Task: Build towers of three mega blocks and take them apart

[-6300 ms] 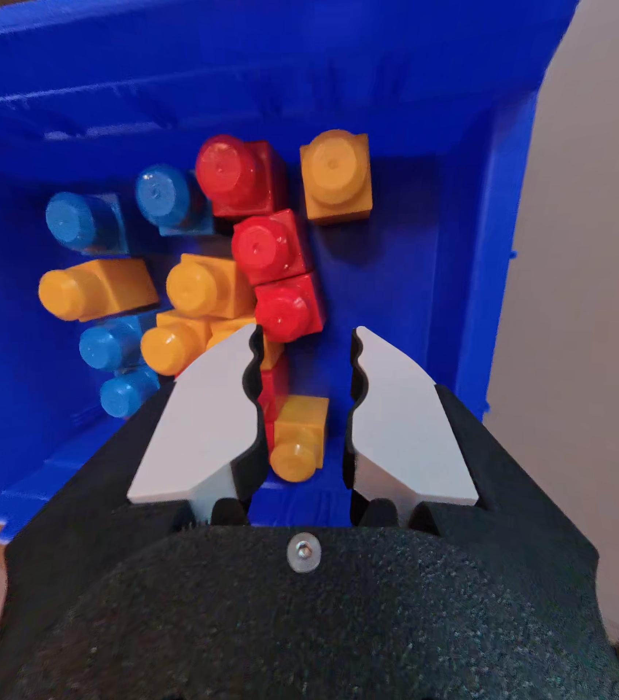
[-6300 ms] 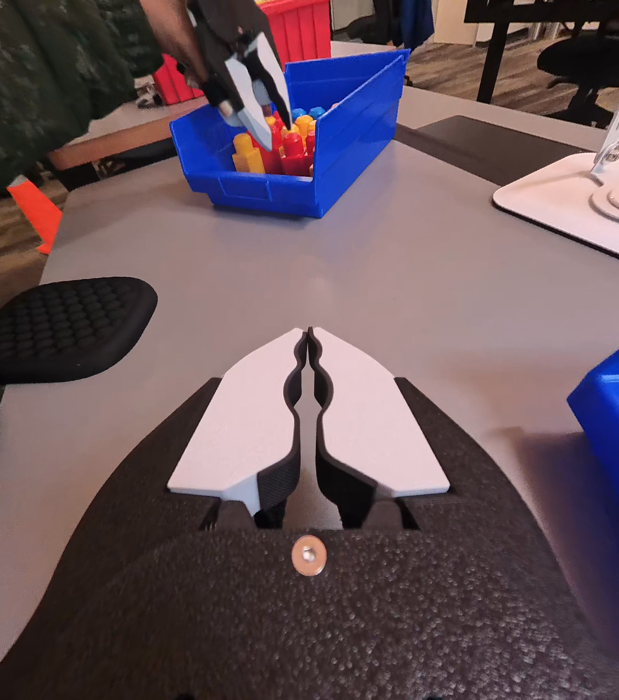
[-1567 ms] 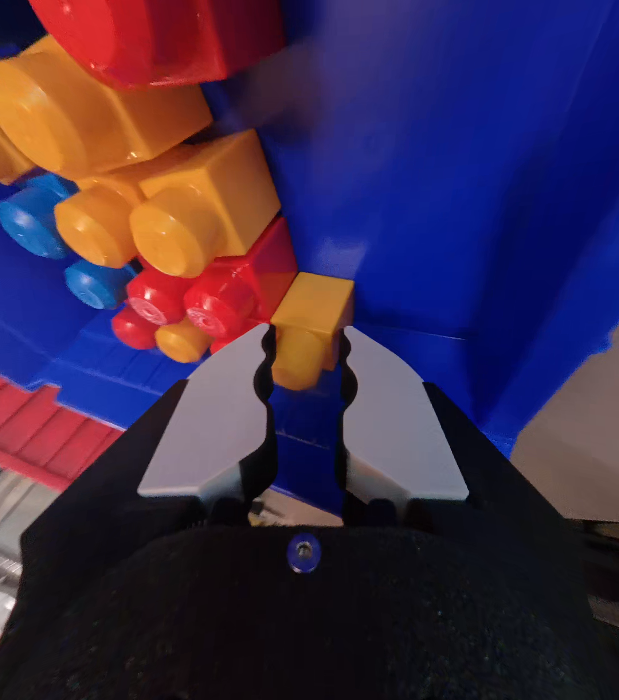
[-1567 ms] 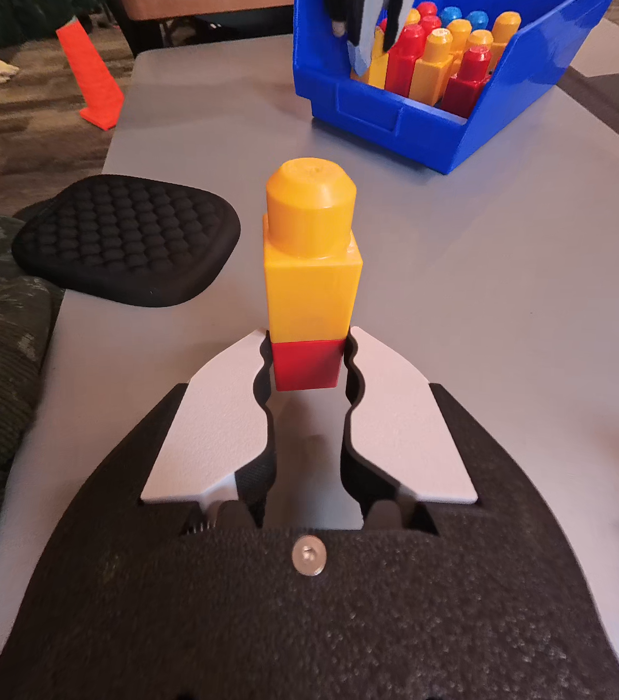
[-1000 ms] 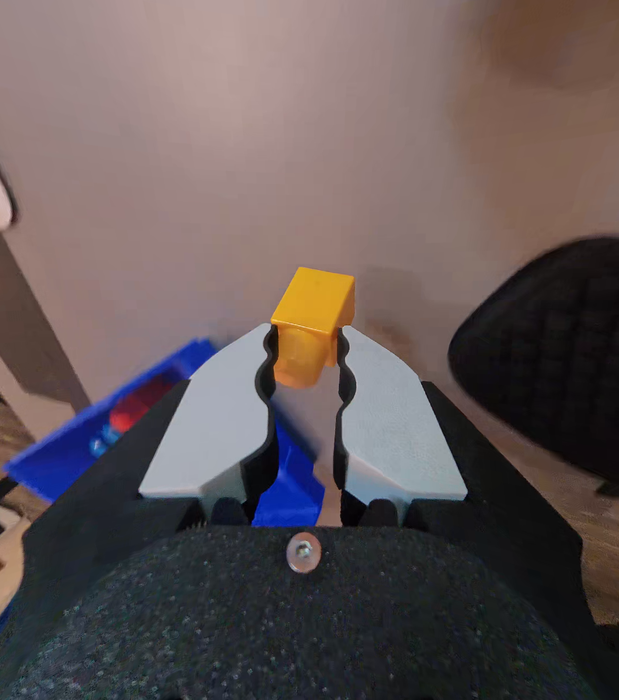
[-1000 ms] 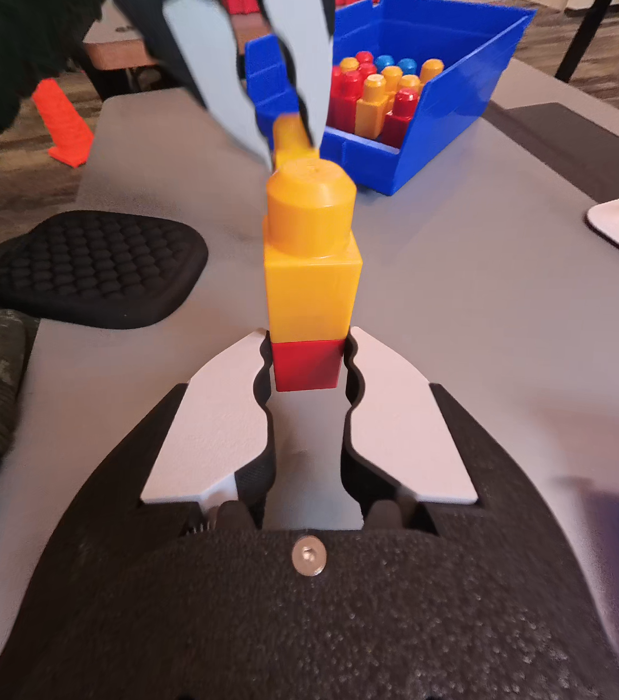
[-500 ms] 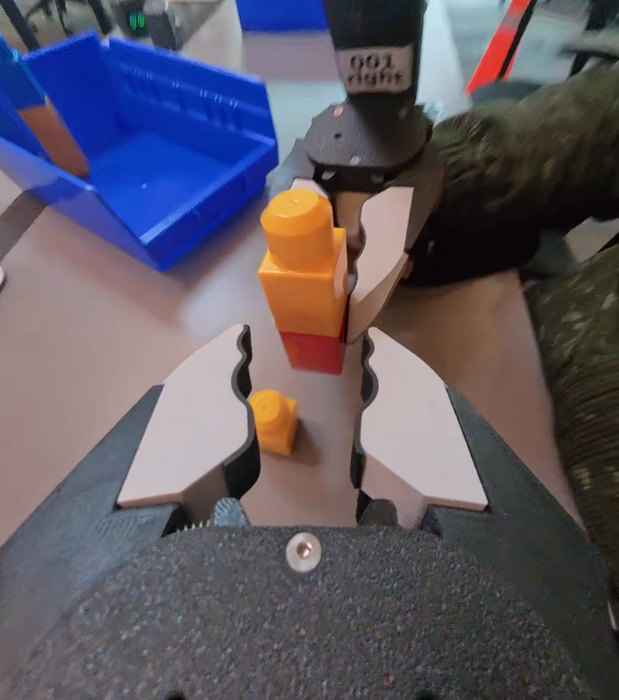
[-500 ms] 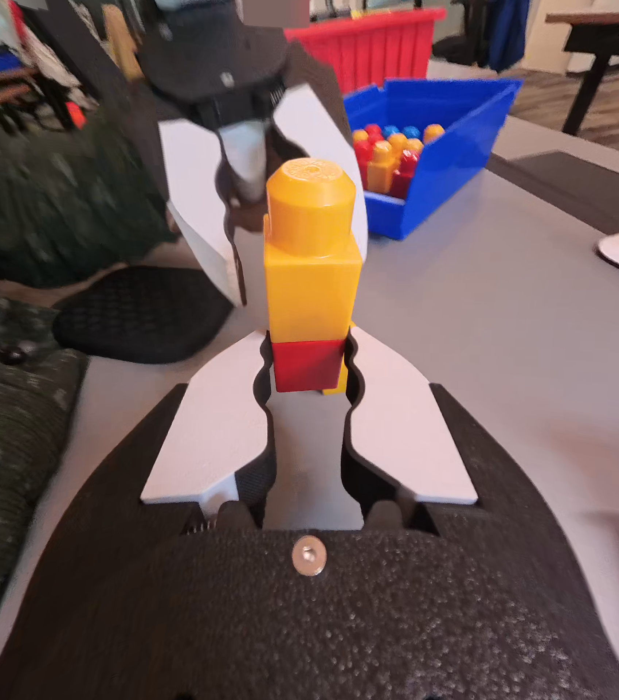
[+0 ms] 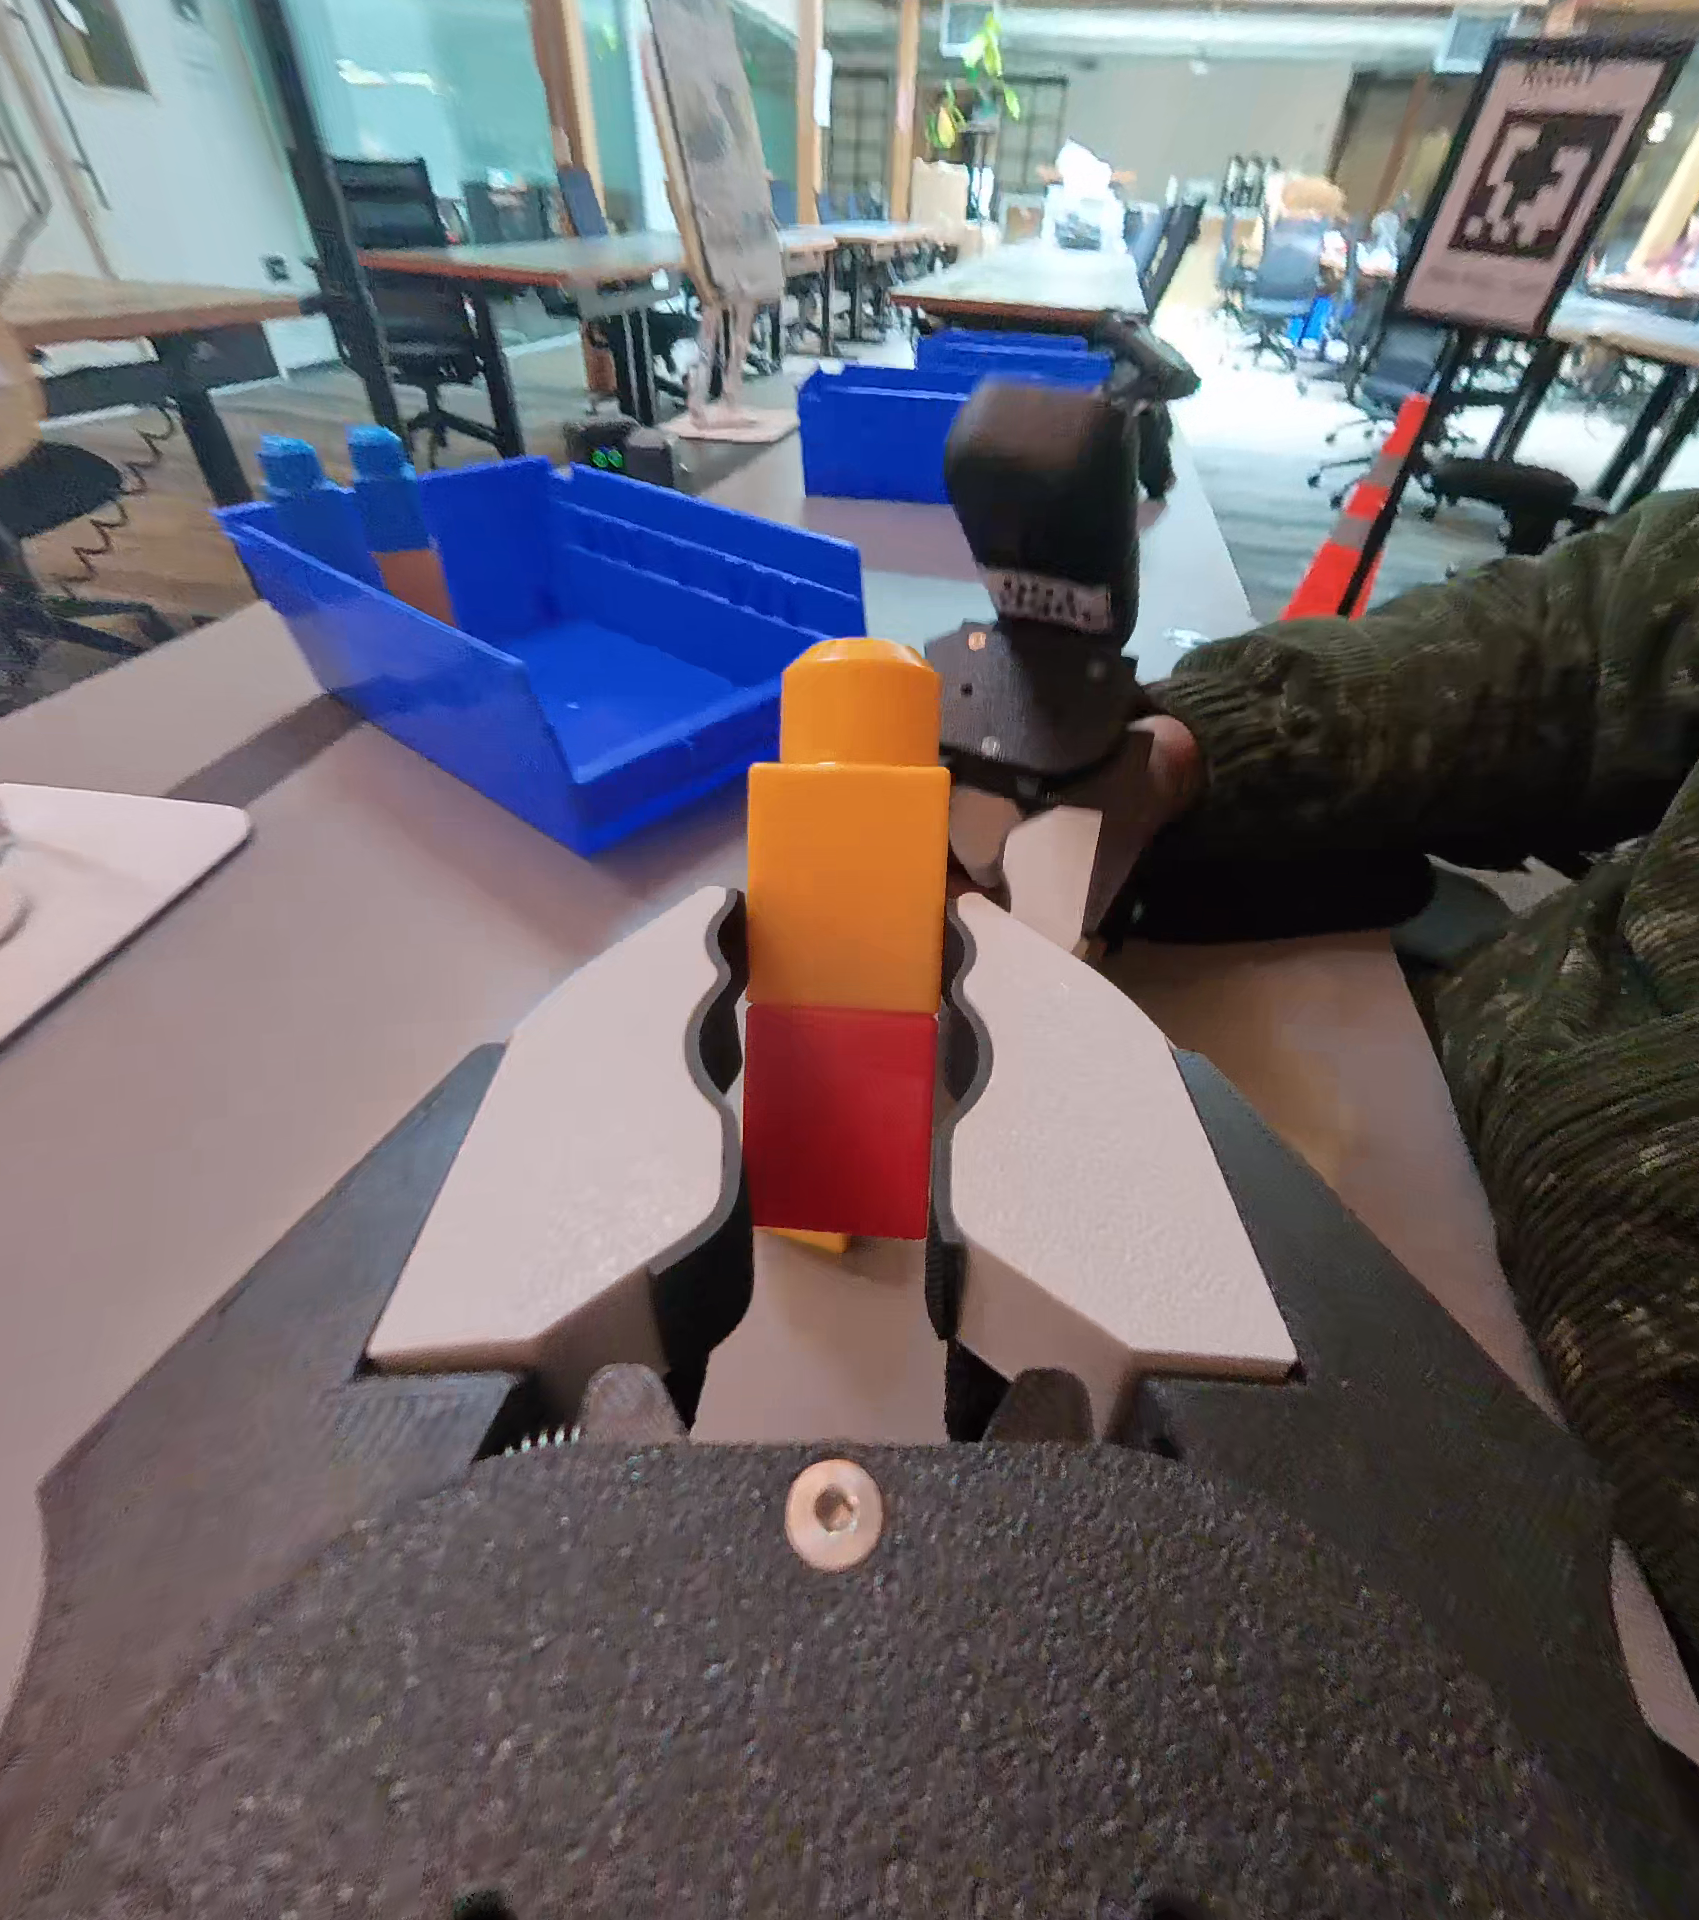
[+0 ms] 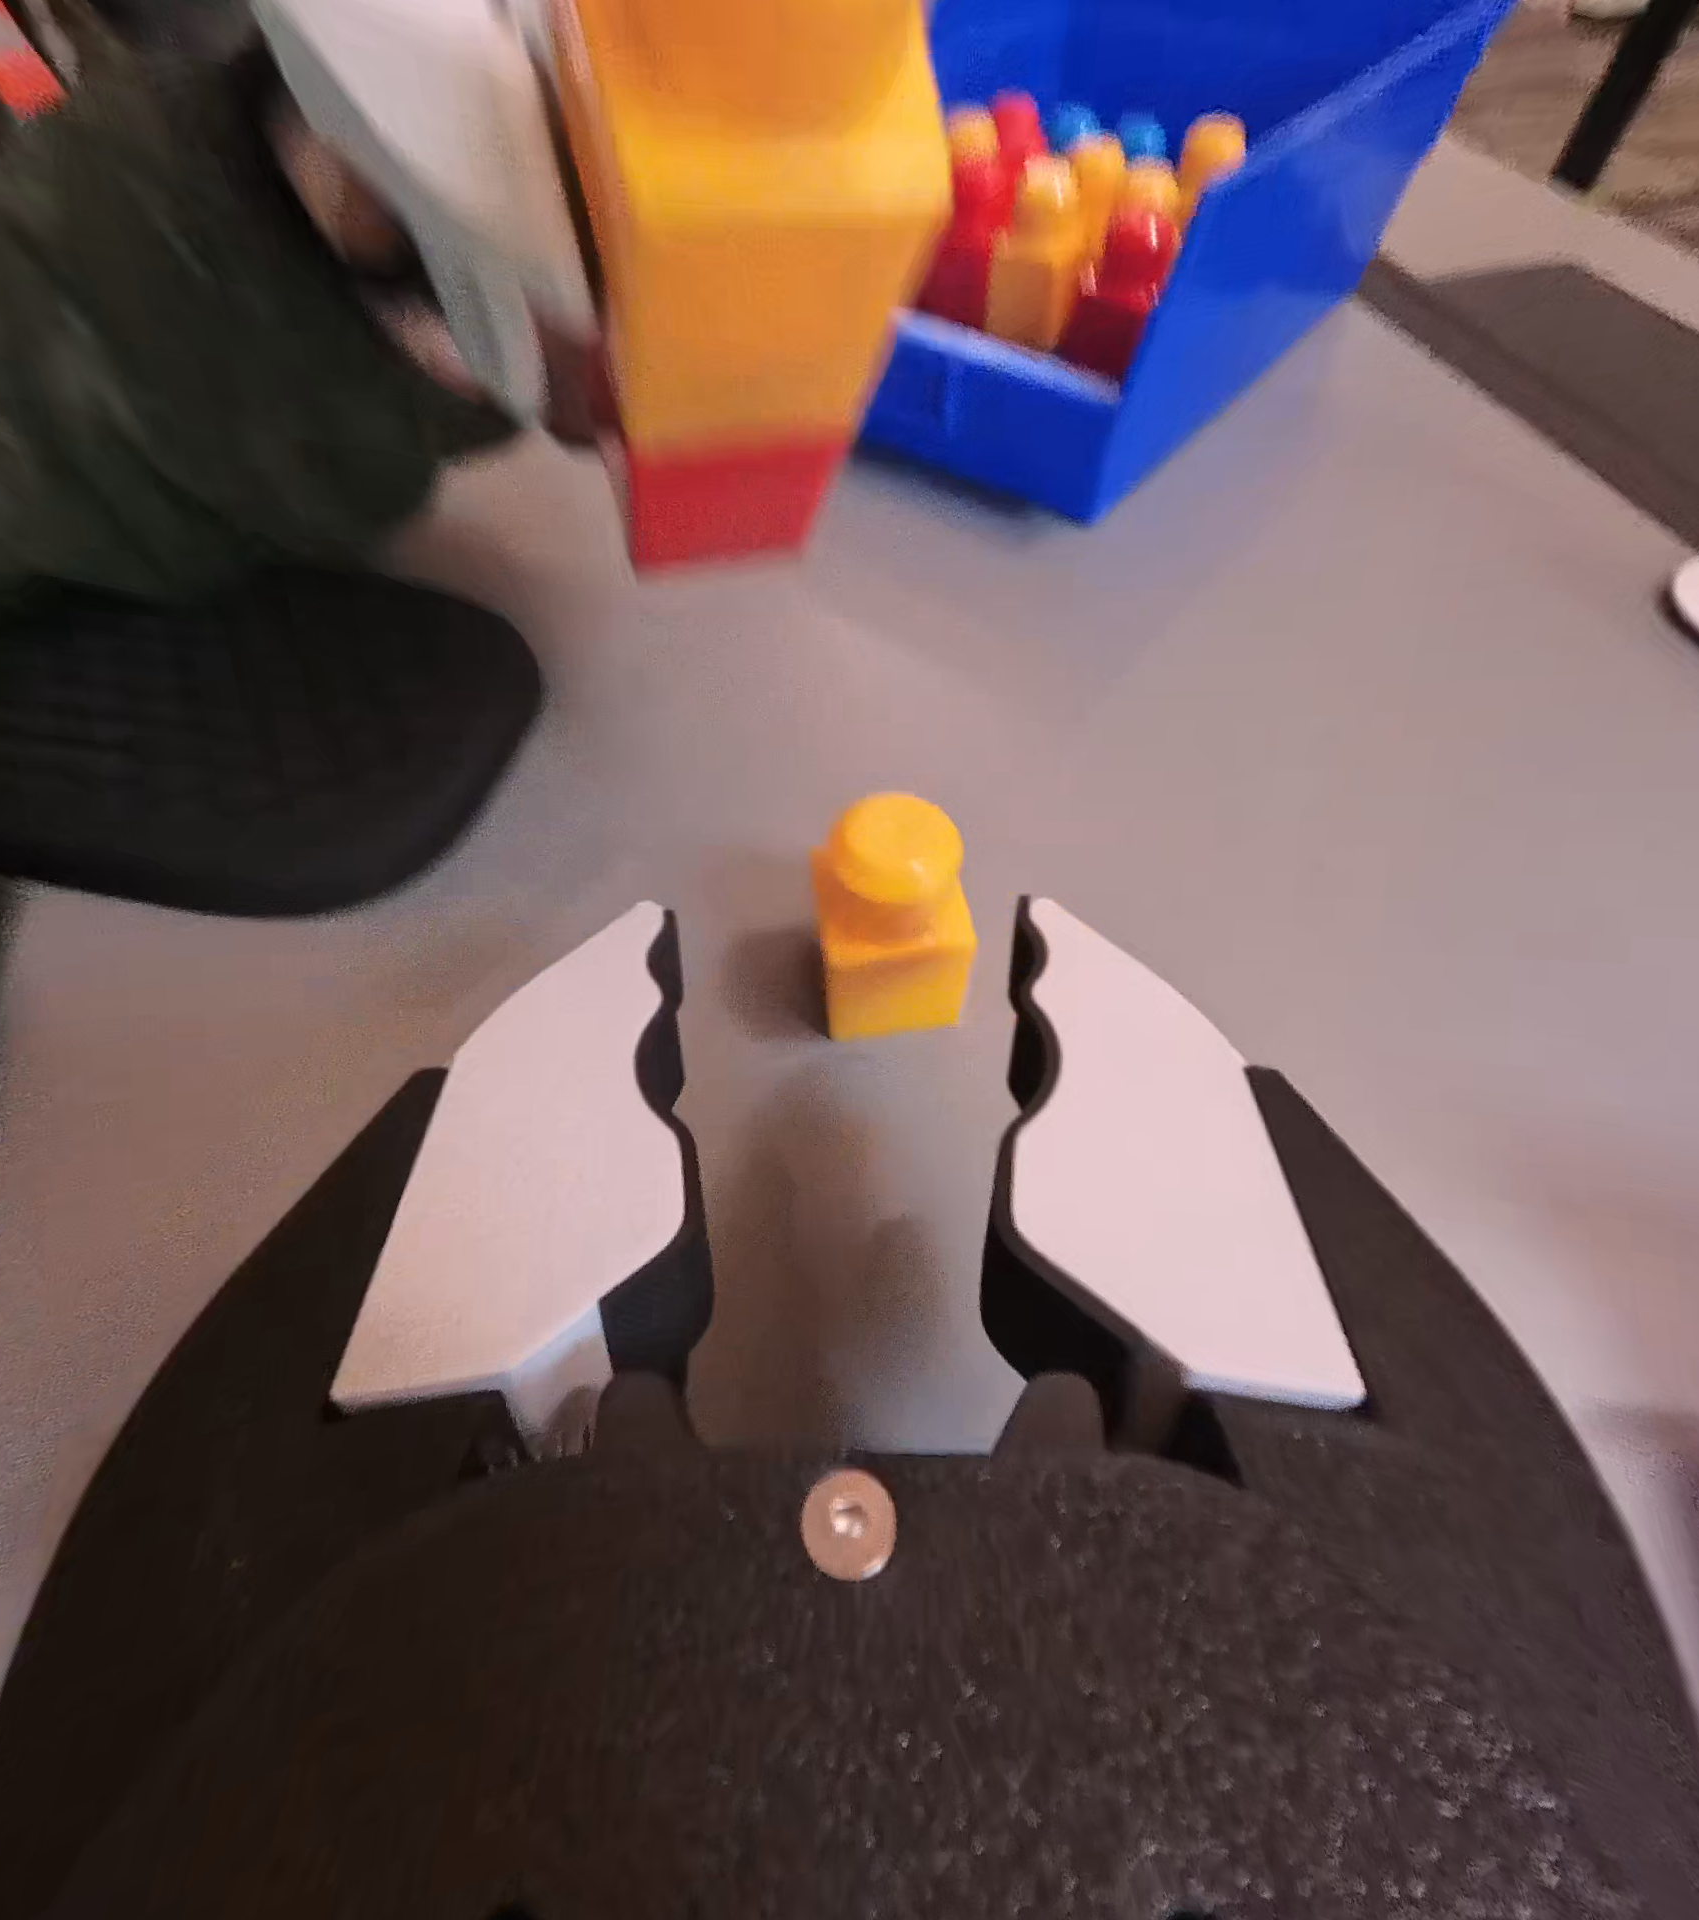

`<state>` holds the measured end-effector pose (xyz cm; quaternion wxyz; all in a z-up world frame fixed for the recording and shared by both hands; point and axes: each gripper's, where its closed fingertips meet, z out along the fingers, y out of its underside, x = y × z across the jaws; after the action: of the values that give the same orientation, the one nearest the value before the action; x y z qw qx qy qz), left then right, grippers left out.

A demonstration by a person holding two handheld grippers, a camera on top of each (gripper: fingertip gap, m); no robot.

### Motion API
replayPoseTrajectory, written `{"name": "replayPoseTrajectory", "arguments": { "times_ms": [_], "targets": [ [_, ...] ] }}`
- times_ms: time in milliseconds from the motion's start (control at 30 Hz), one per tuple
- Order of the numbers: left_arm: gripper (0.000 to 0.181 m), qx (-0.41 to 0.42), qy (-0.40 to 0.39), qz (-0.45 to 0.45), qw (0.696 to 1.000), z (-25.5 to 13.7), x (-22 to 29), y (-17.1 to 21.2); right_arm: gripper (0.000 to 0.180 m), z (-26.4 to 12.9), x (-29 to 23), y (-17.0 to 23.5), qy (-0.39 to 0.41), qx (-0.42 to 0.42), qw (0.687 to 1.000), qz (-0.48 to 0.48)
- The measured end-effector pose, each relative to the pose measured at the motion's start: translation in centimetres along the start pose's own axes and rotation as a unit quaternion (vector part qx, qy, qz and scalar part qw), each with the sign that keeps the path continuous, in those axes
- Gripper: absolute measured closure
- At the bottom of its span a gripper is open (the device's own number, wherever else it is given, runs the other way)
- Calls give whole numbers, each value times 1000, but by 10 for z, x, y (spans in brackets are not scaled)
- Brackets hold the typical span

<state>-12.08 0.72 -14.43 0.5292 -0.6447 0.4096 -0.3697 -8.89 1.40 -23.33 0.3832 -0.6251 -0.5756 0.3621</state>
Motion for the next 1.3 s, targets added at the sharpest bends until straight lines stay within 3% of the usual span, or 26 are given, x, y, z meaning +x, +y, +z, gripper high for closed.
{"name": "replayPoseTrajectory", "arguments": {
  "times_ms": [67,133,200,233,367,467,533,700,1300],
  "targets": [
    [145,6,-13,4,1000,-11,-10,0,108,15,7,15,1,-50,999,-4],
    [145,6,-16,2,1000,-16,-16,6,109,30,10,21,-4,-77,997,-3],
    [145,-9,-23,-6,1000,-17,-23,17,142,39,11,26,-4,-113,993,-20],
    [145,-20,-29,-10,999,-17,-27,22,142,39,11,20,-5,-103,994,-33],
    [145,-42,-25,-34,998,-9,-29,34,143,1,19,-46,-2,72,997,4],
    [145,-66,0,-39,997,3,-17,41,143,-45,26,-91,-11,223,973,51],
    [145,-78,20,-39,996,12,-6,45,143,-61,21,-104,-40,269,960,71],
    [145,-75,42,-42,995,19,6,40,143,-33,1,-79,-81,198,975,64],
    [146,-60,69,-63,994,17,18,35,143,-32,-12,-67,-153,186,966,95]
  ]
}}
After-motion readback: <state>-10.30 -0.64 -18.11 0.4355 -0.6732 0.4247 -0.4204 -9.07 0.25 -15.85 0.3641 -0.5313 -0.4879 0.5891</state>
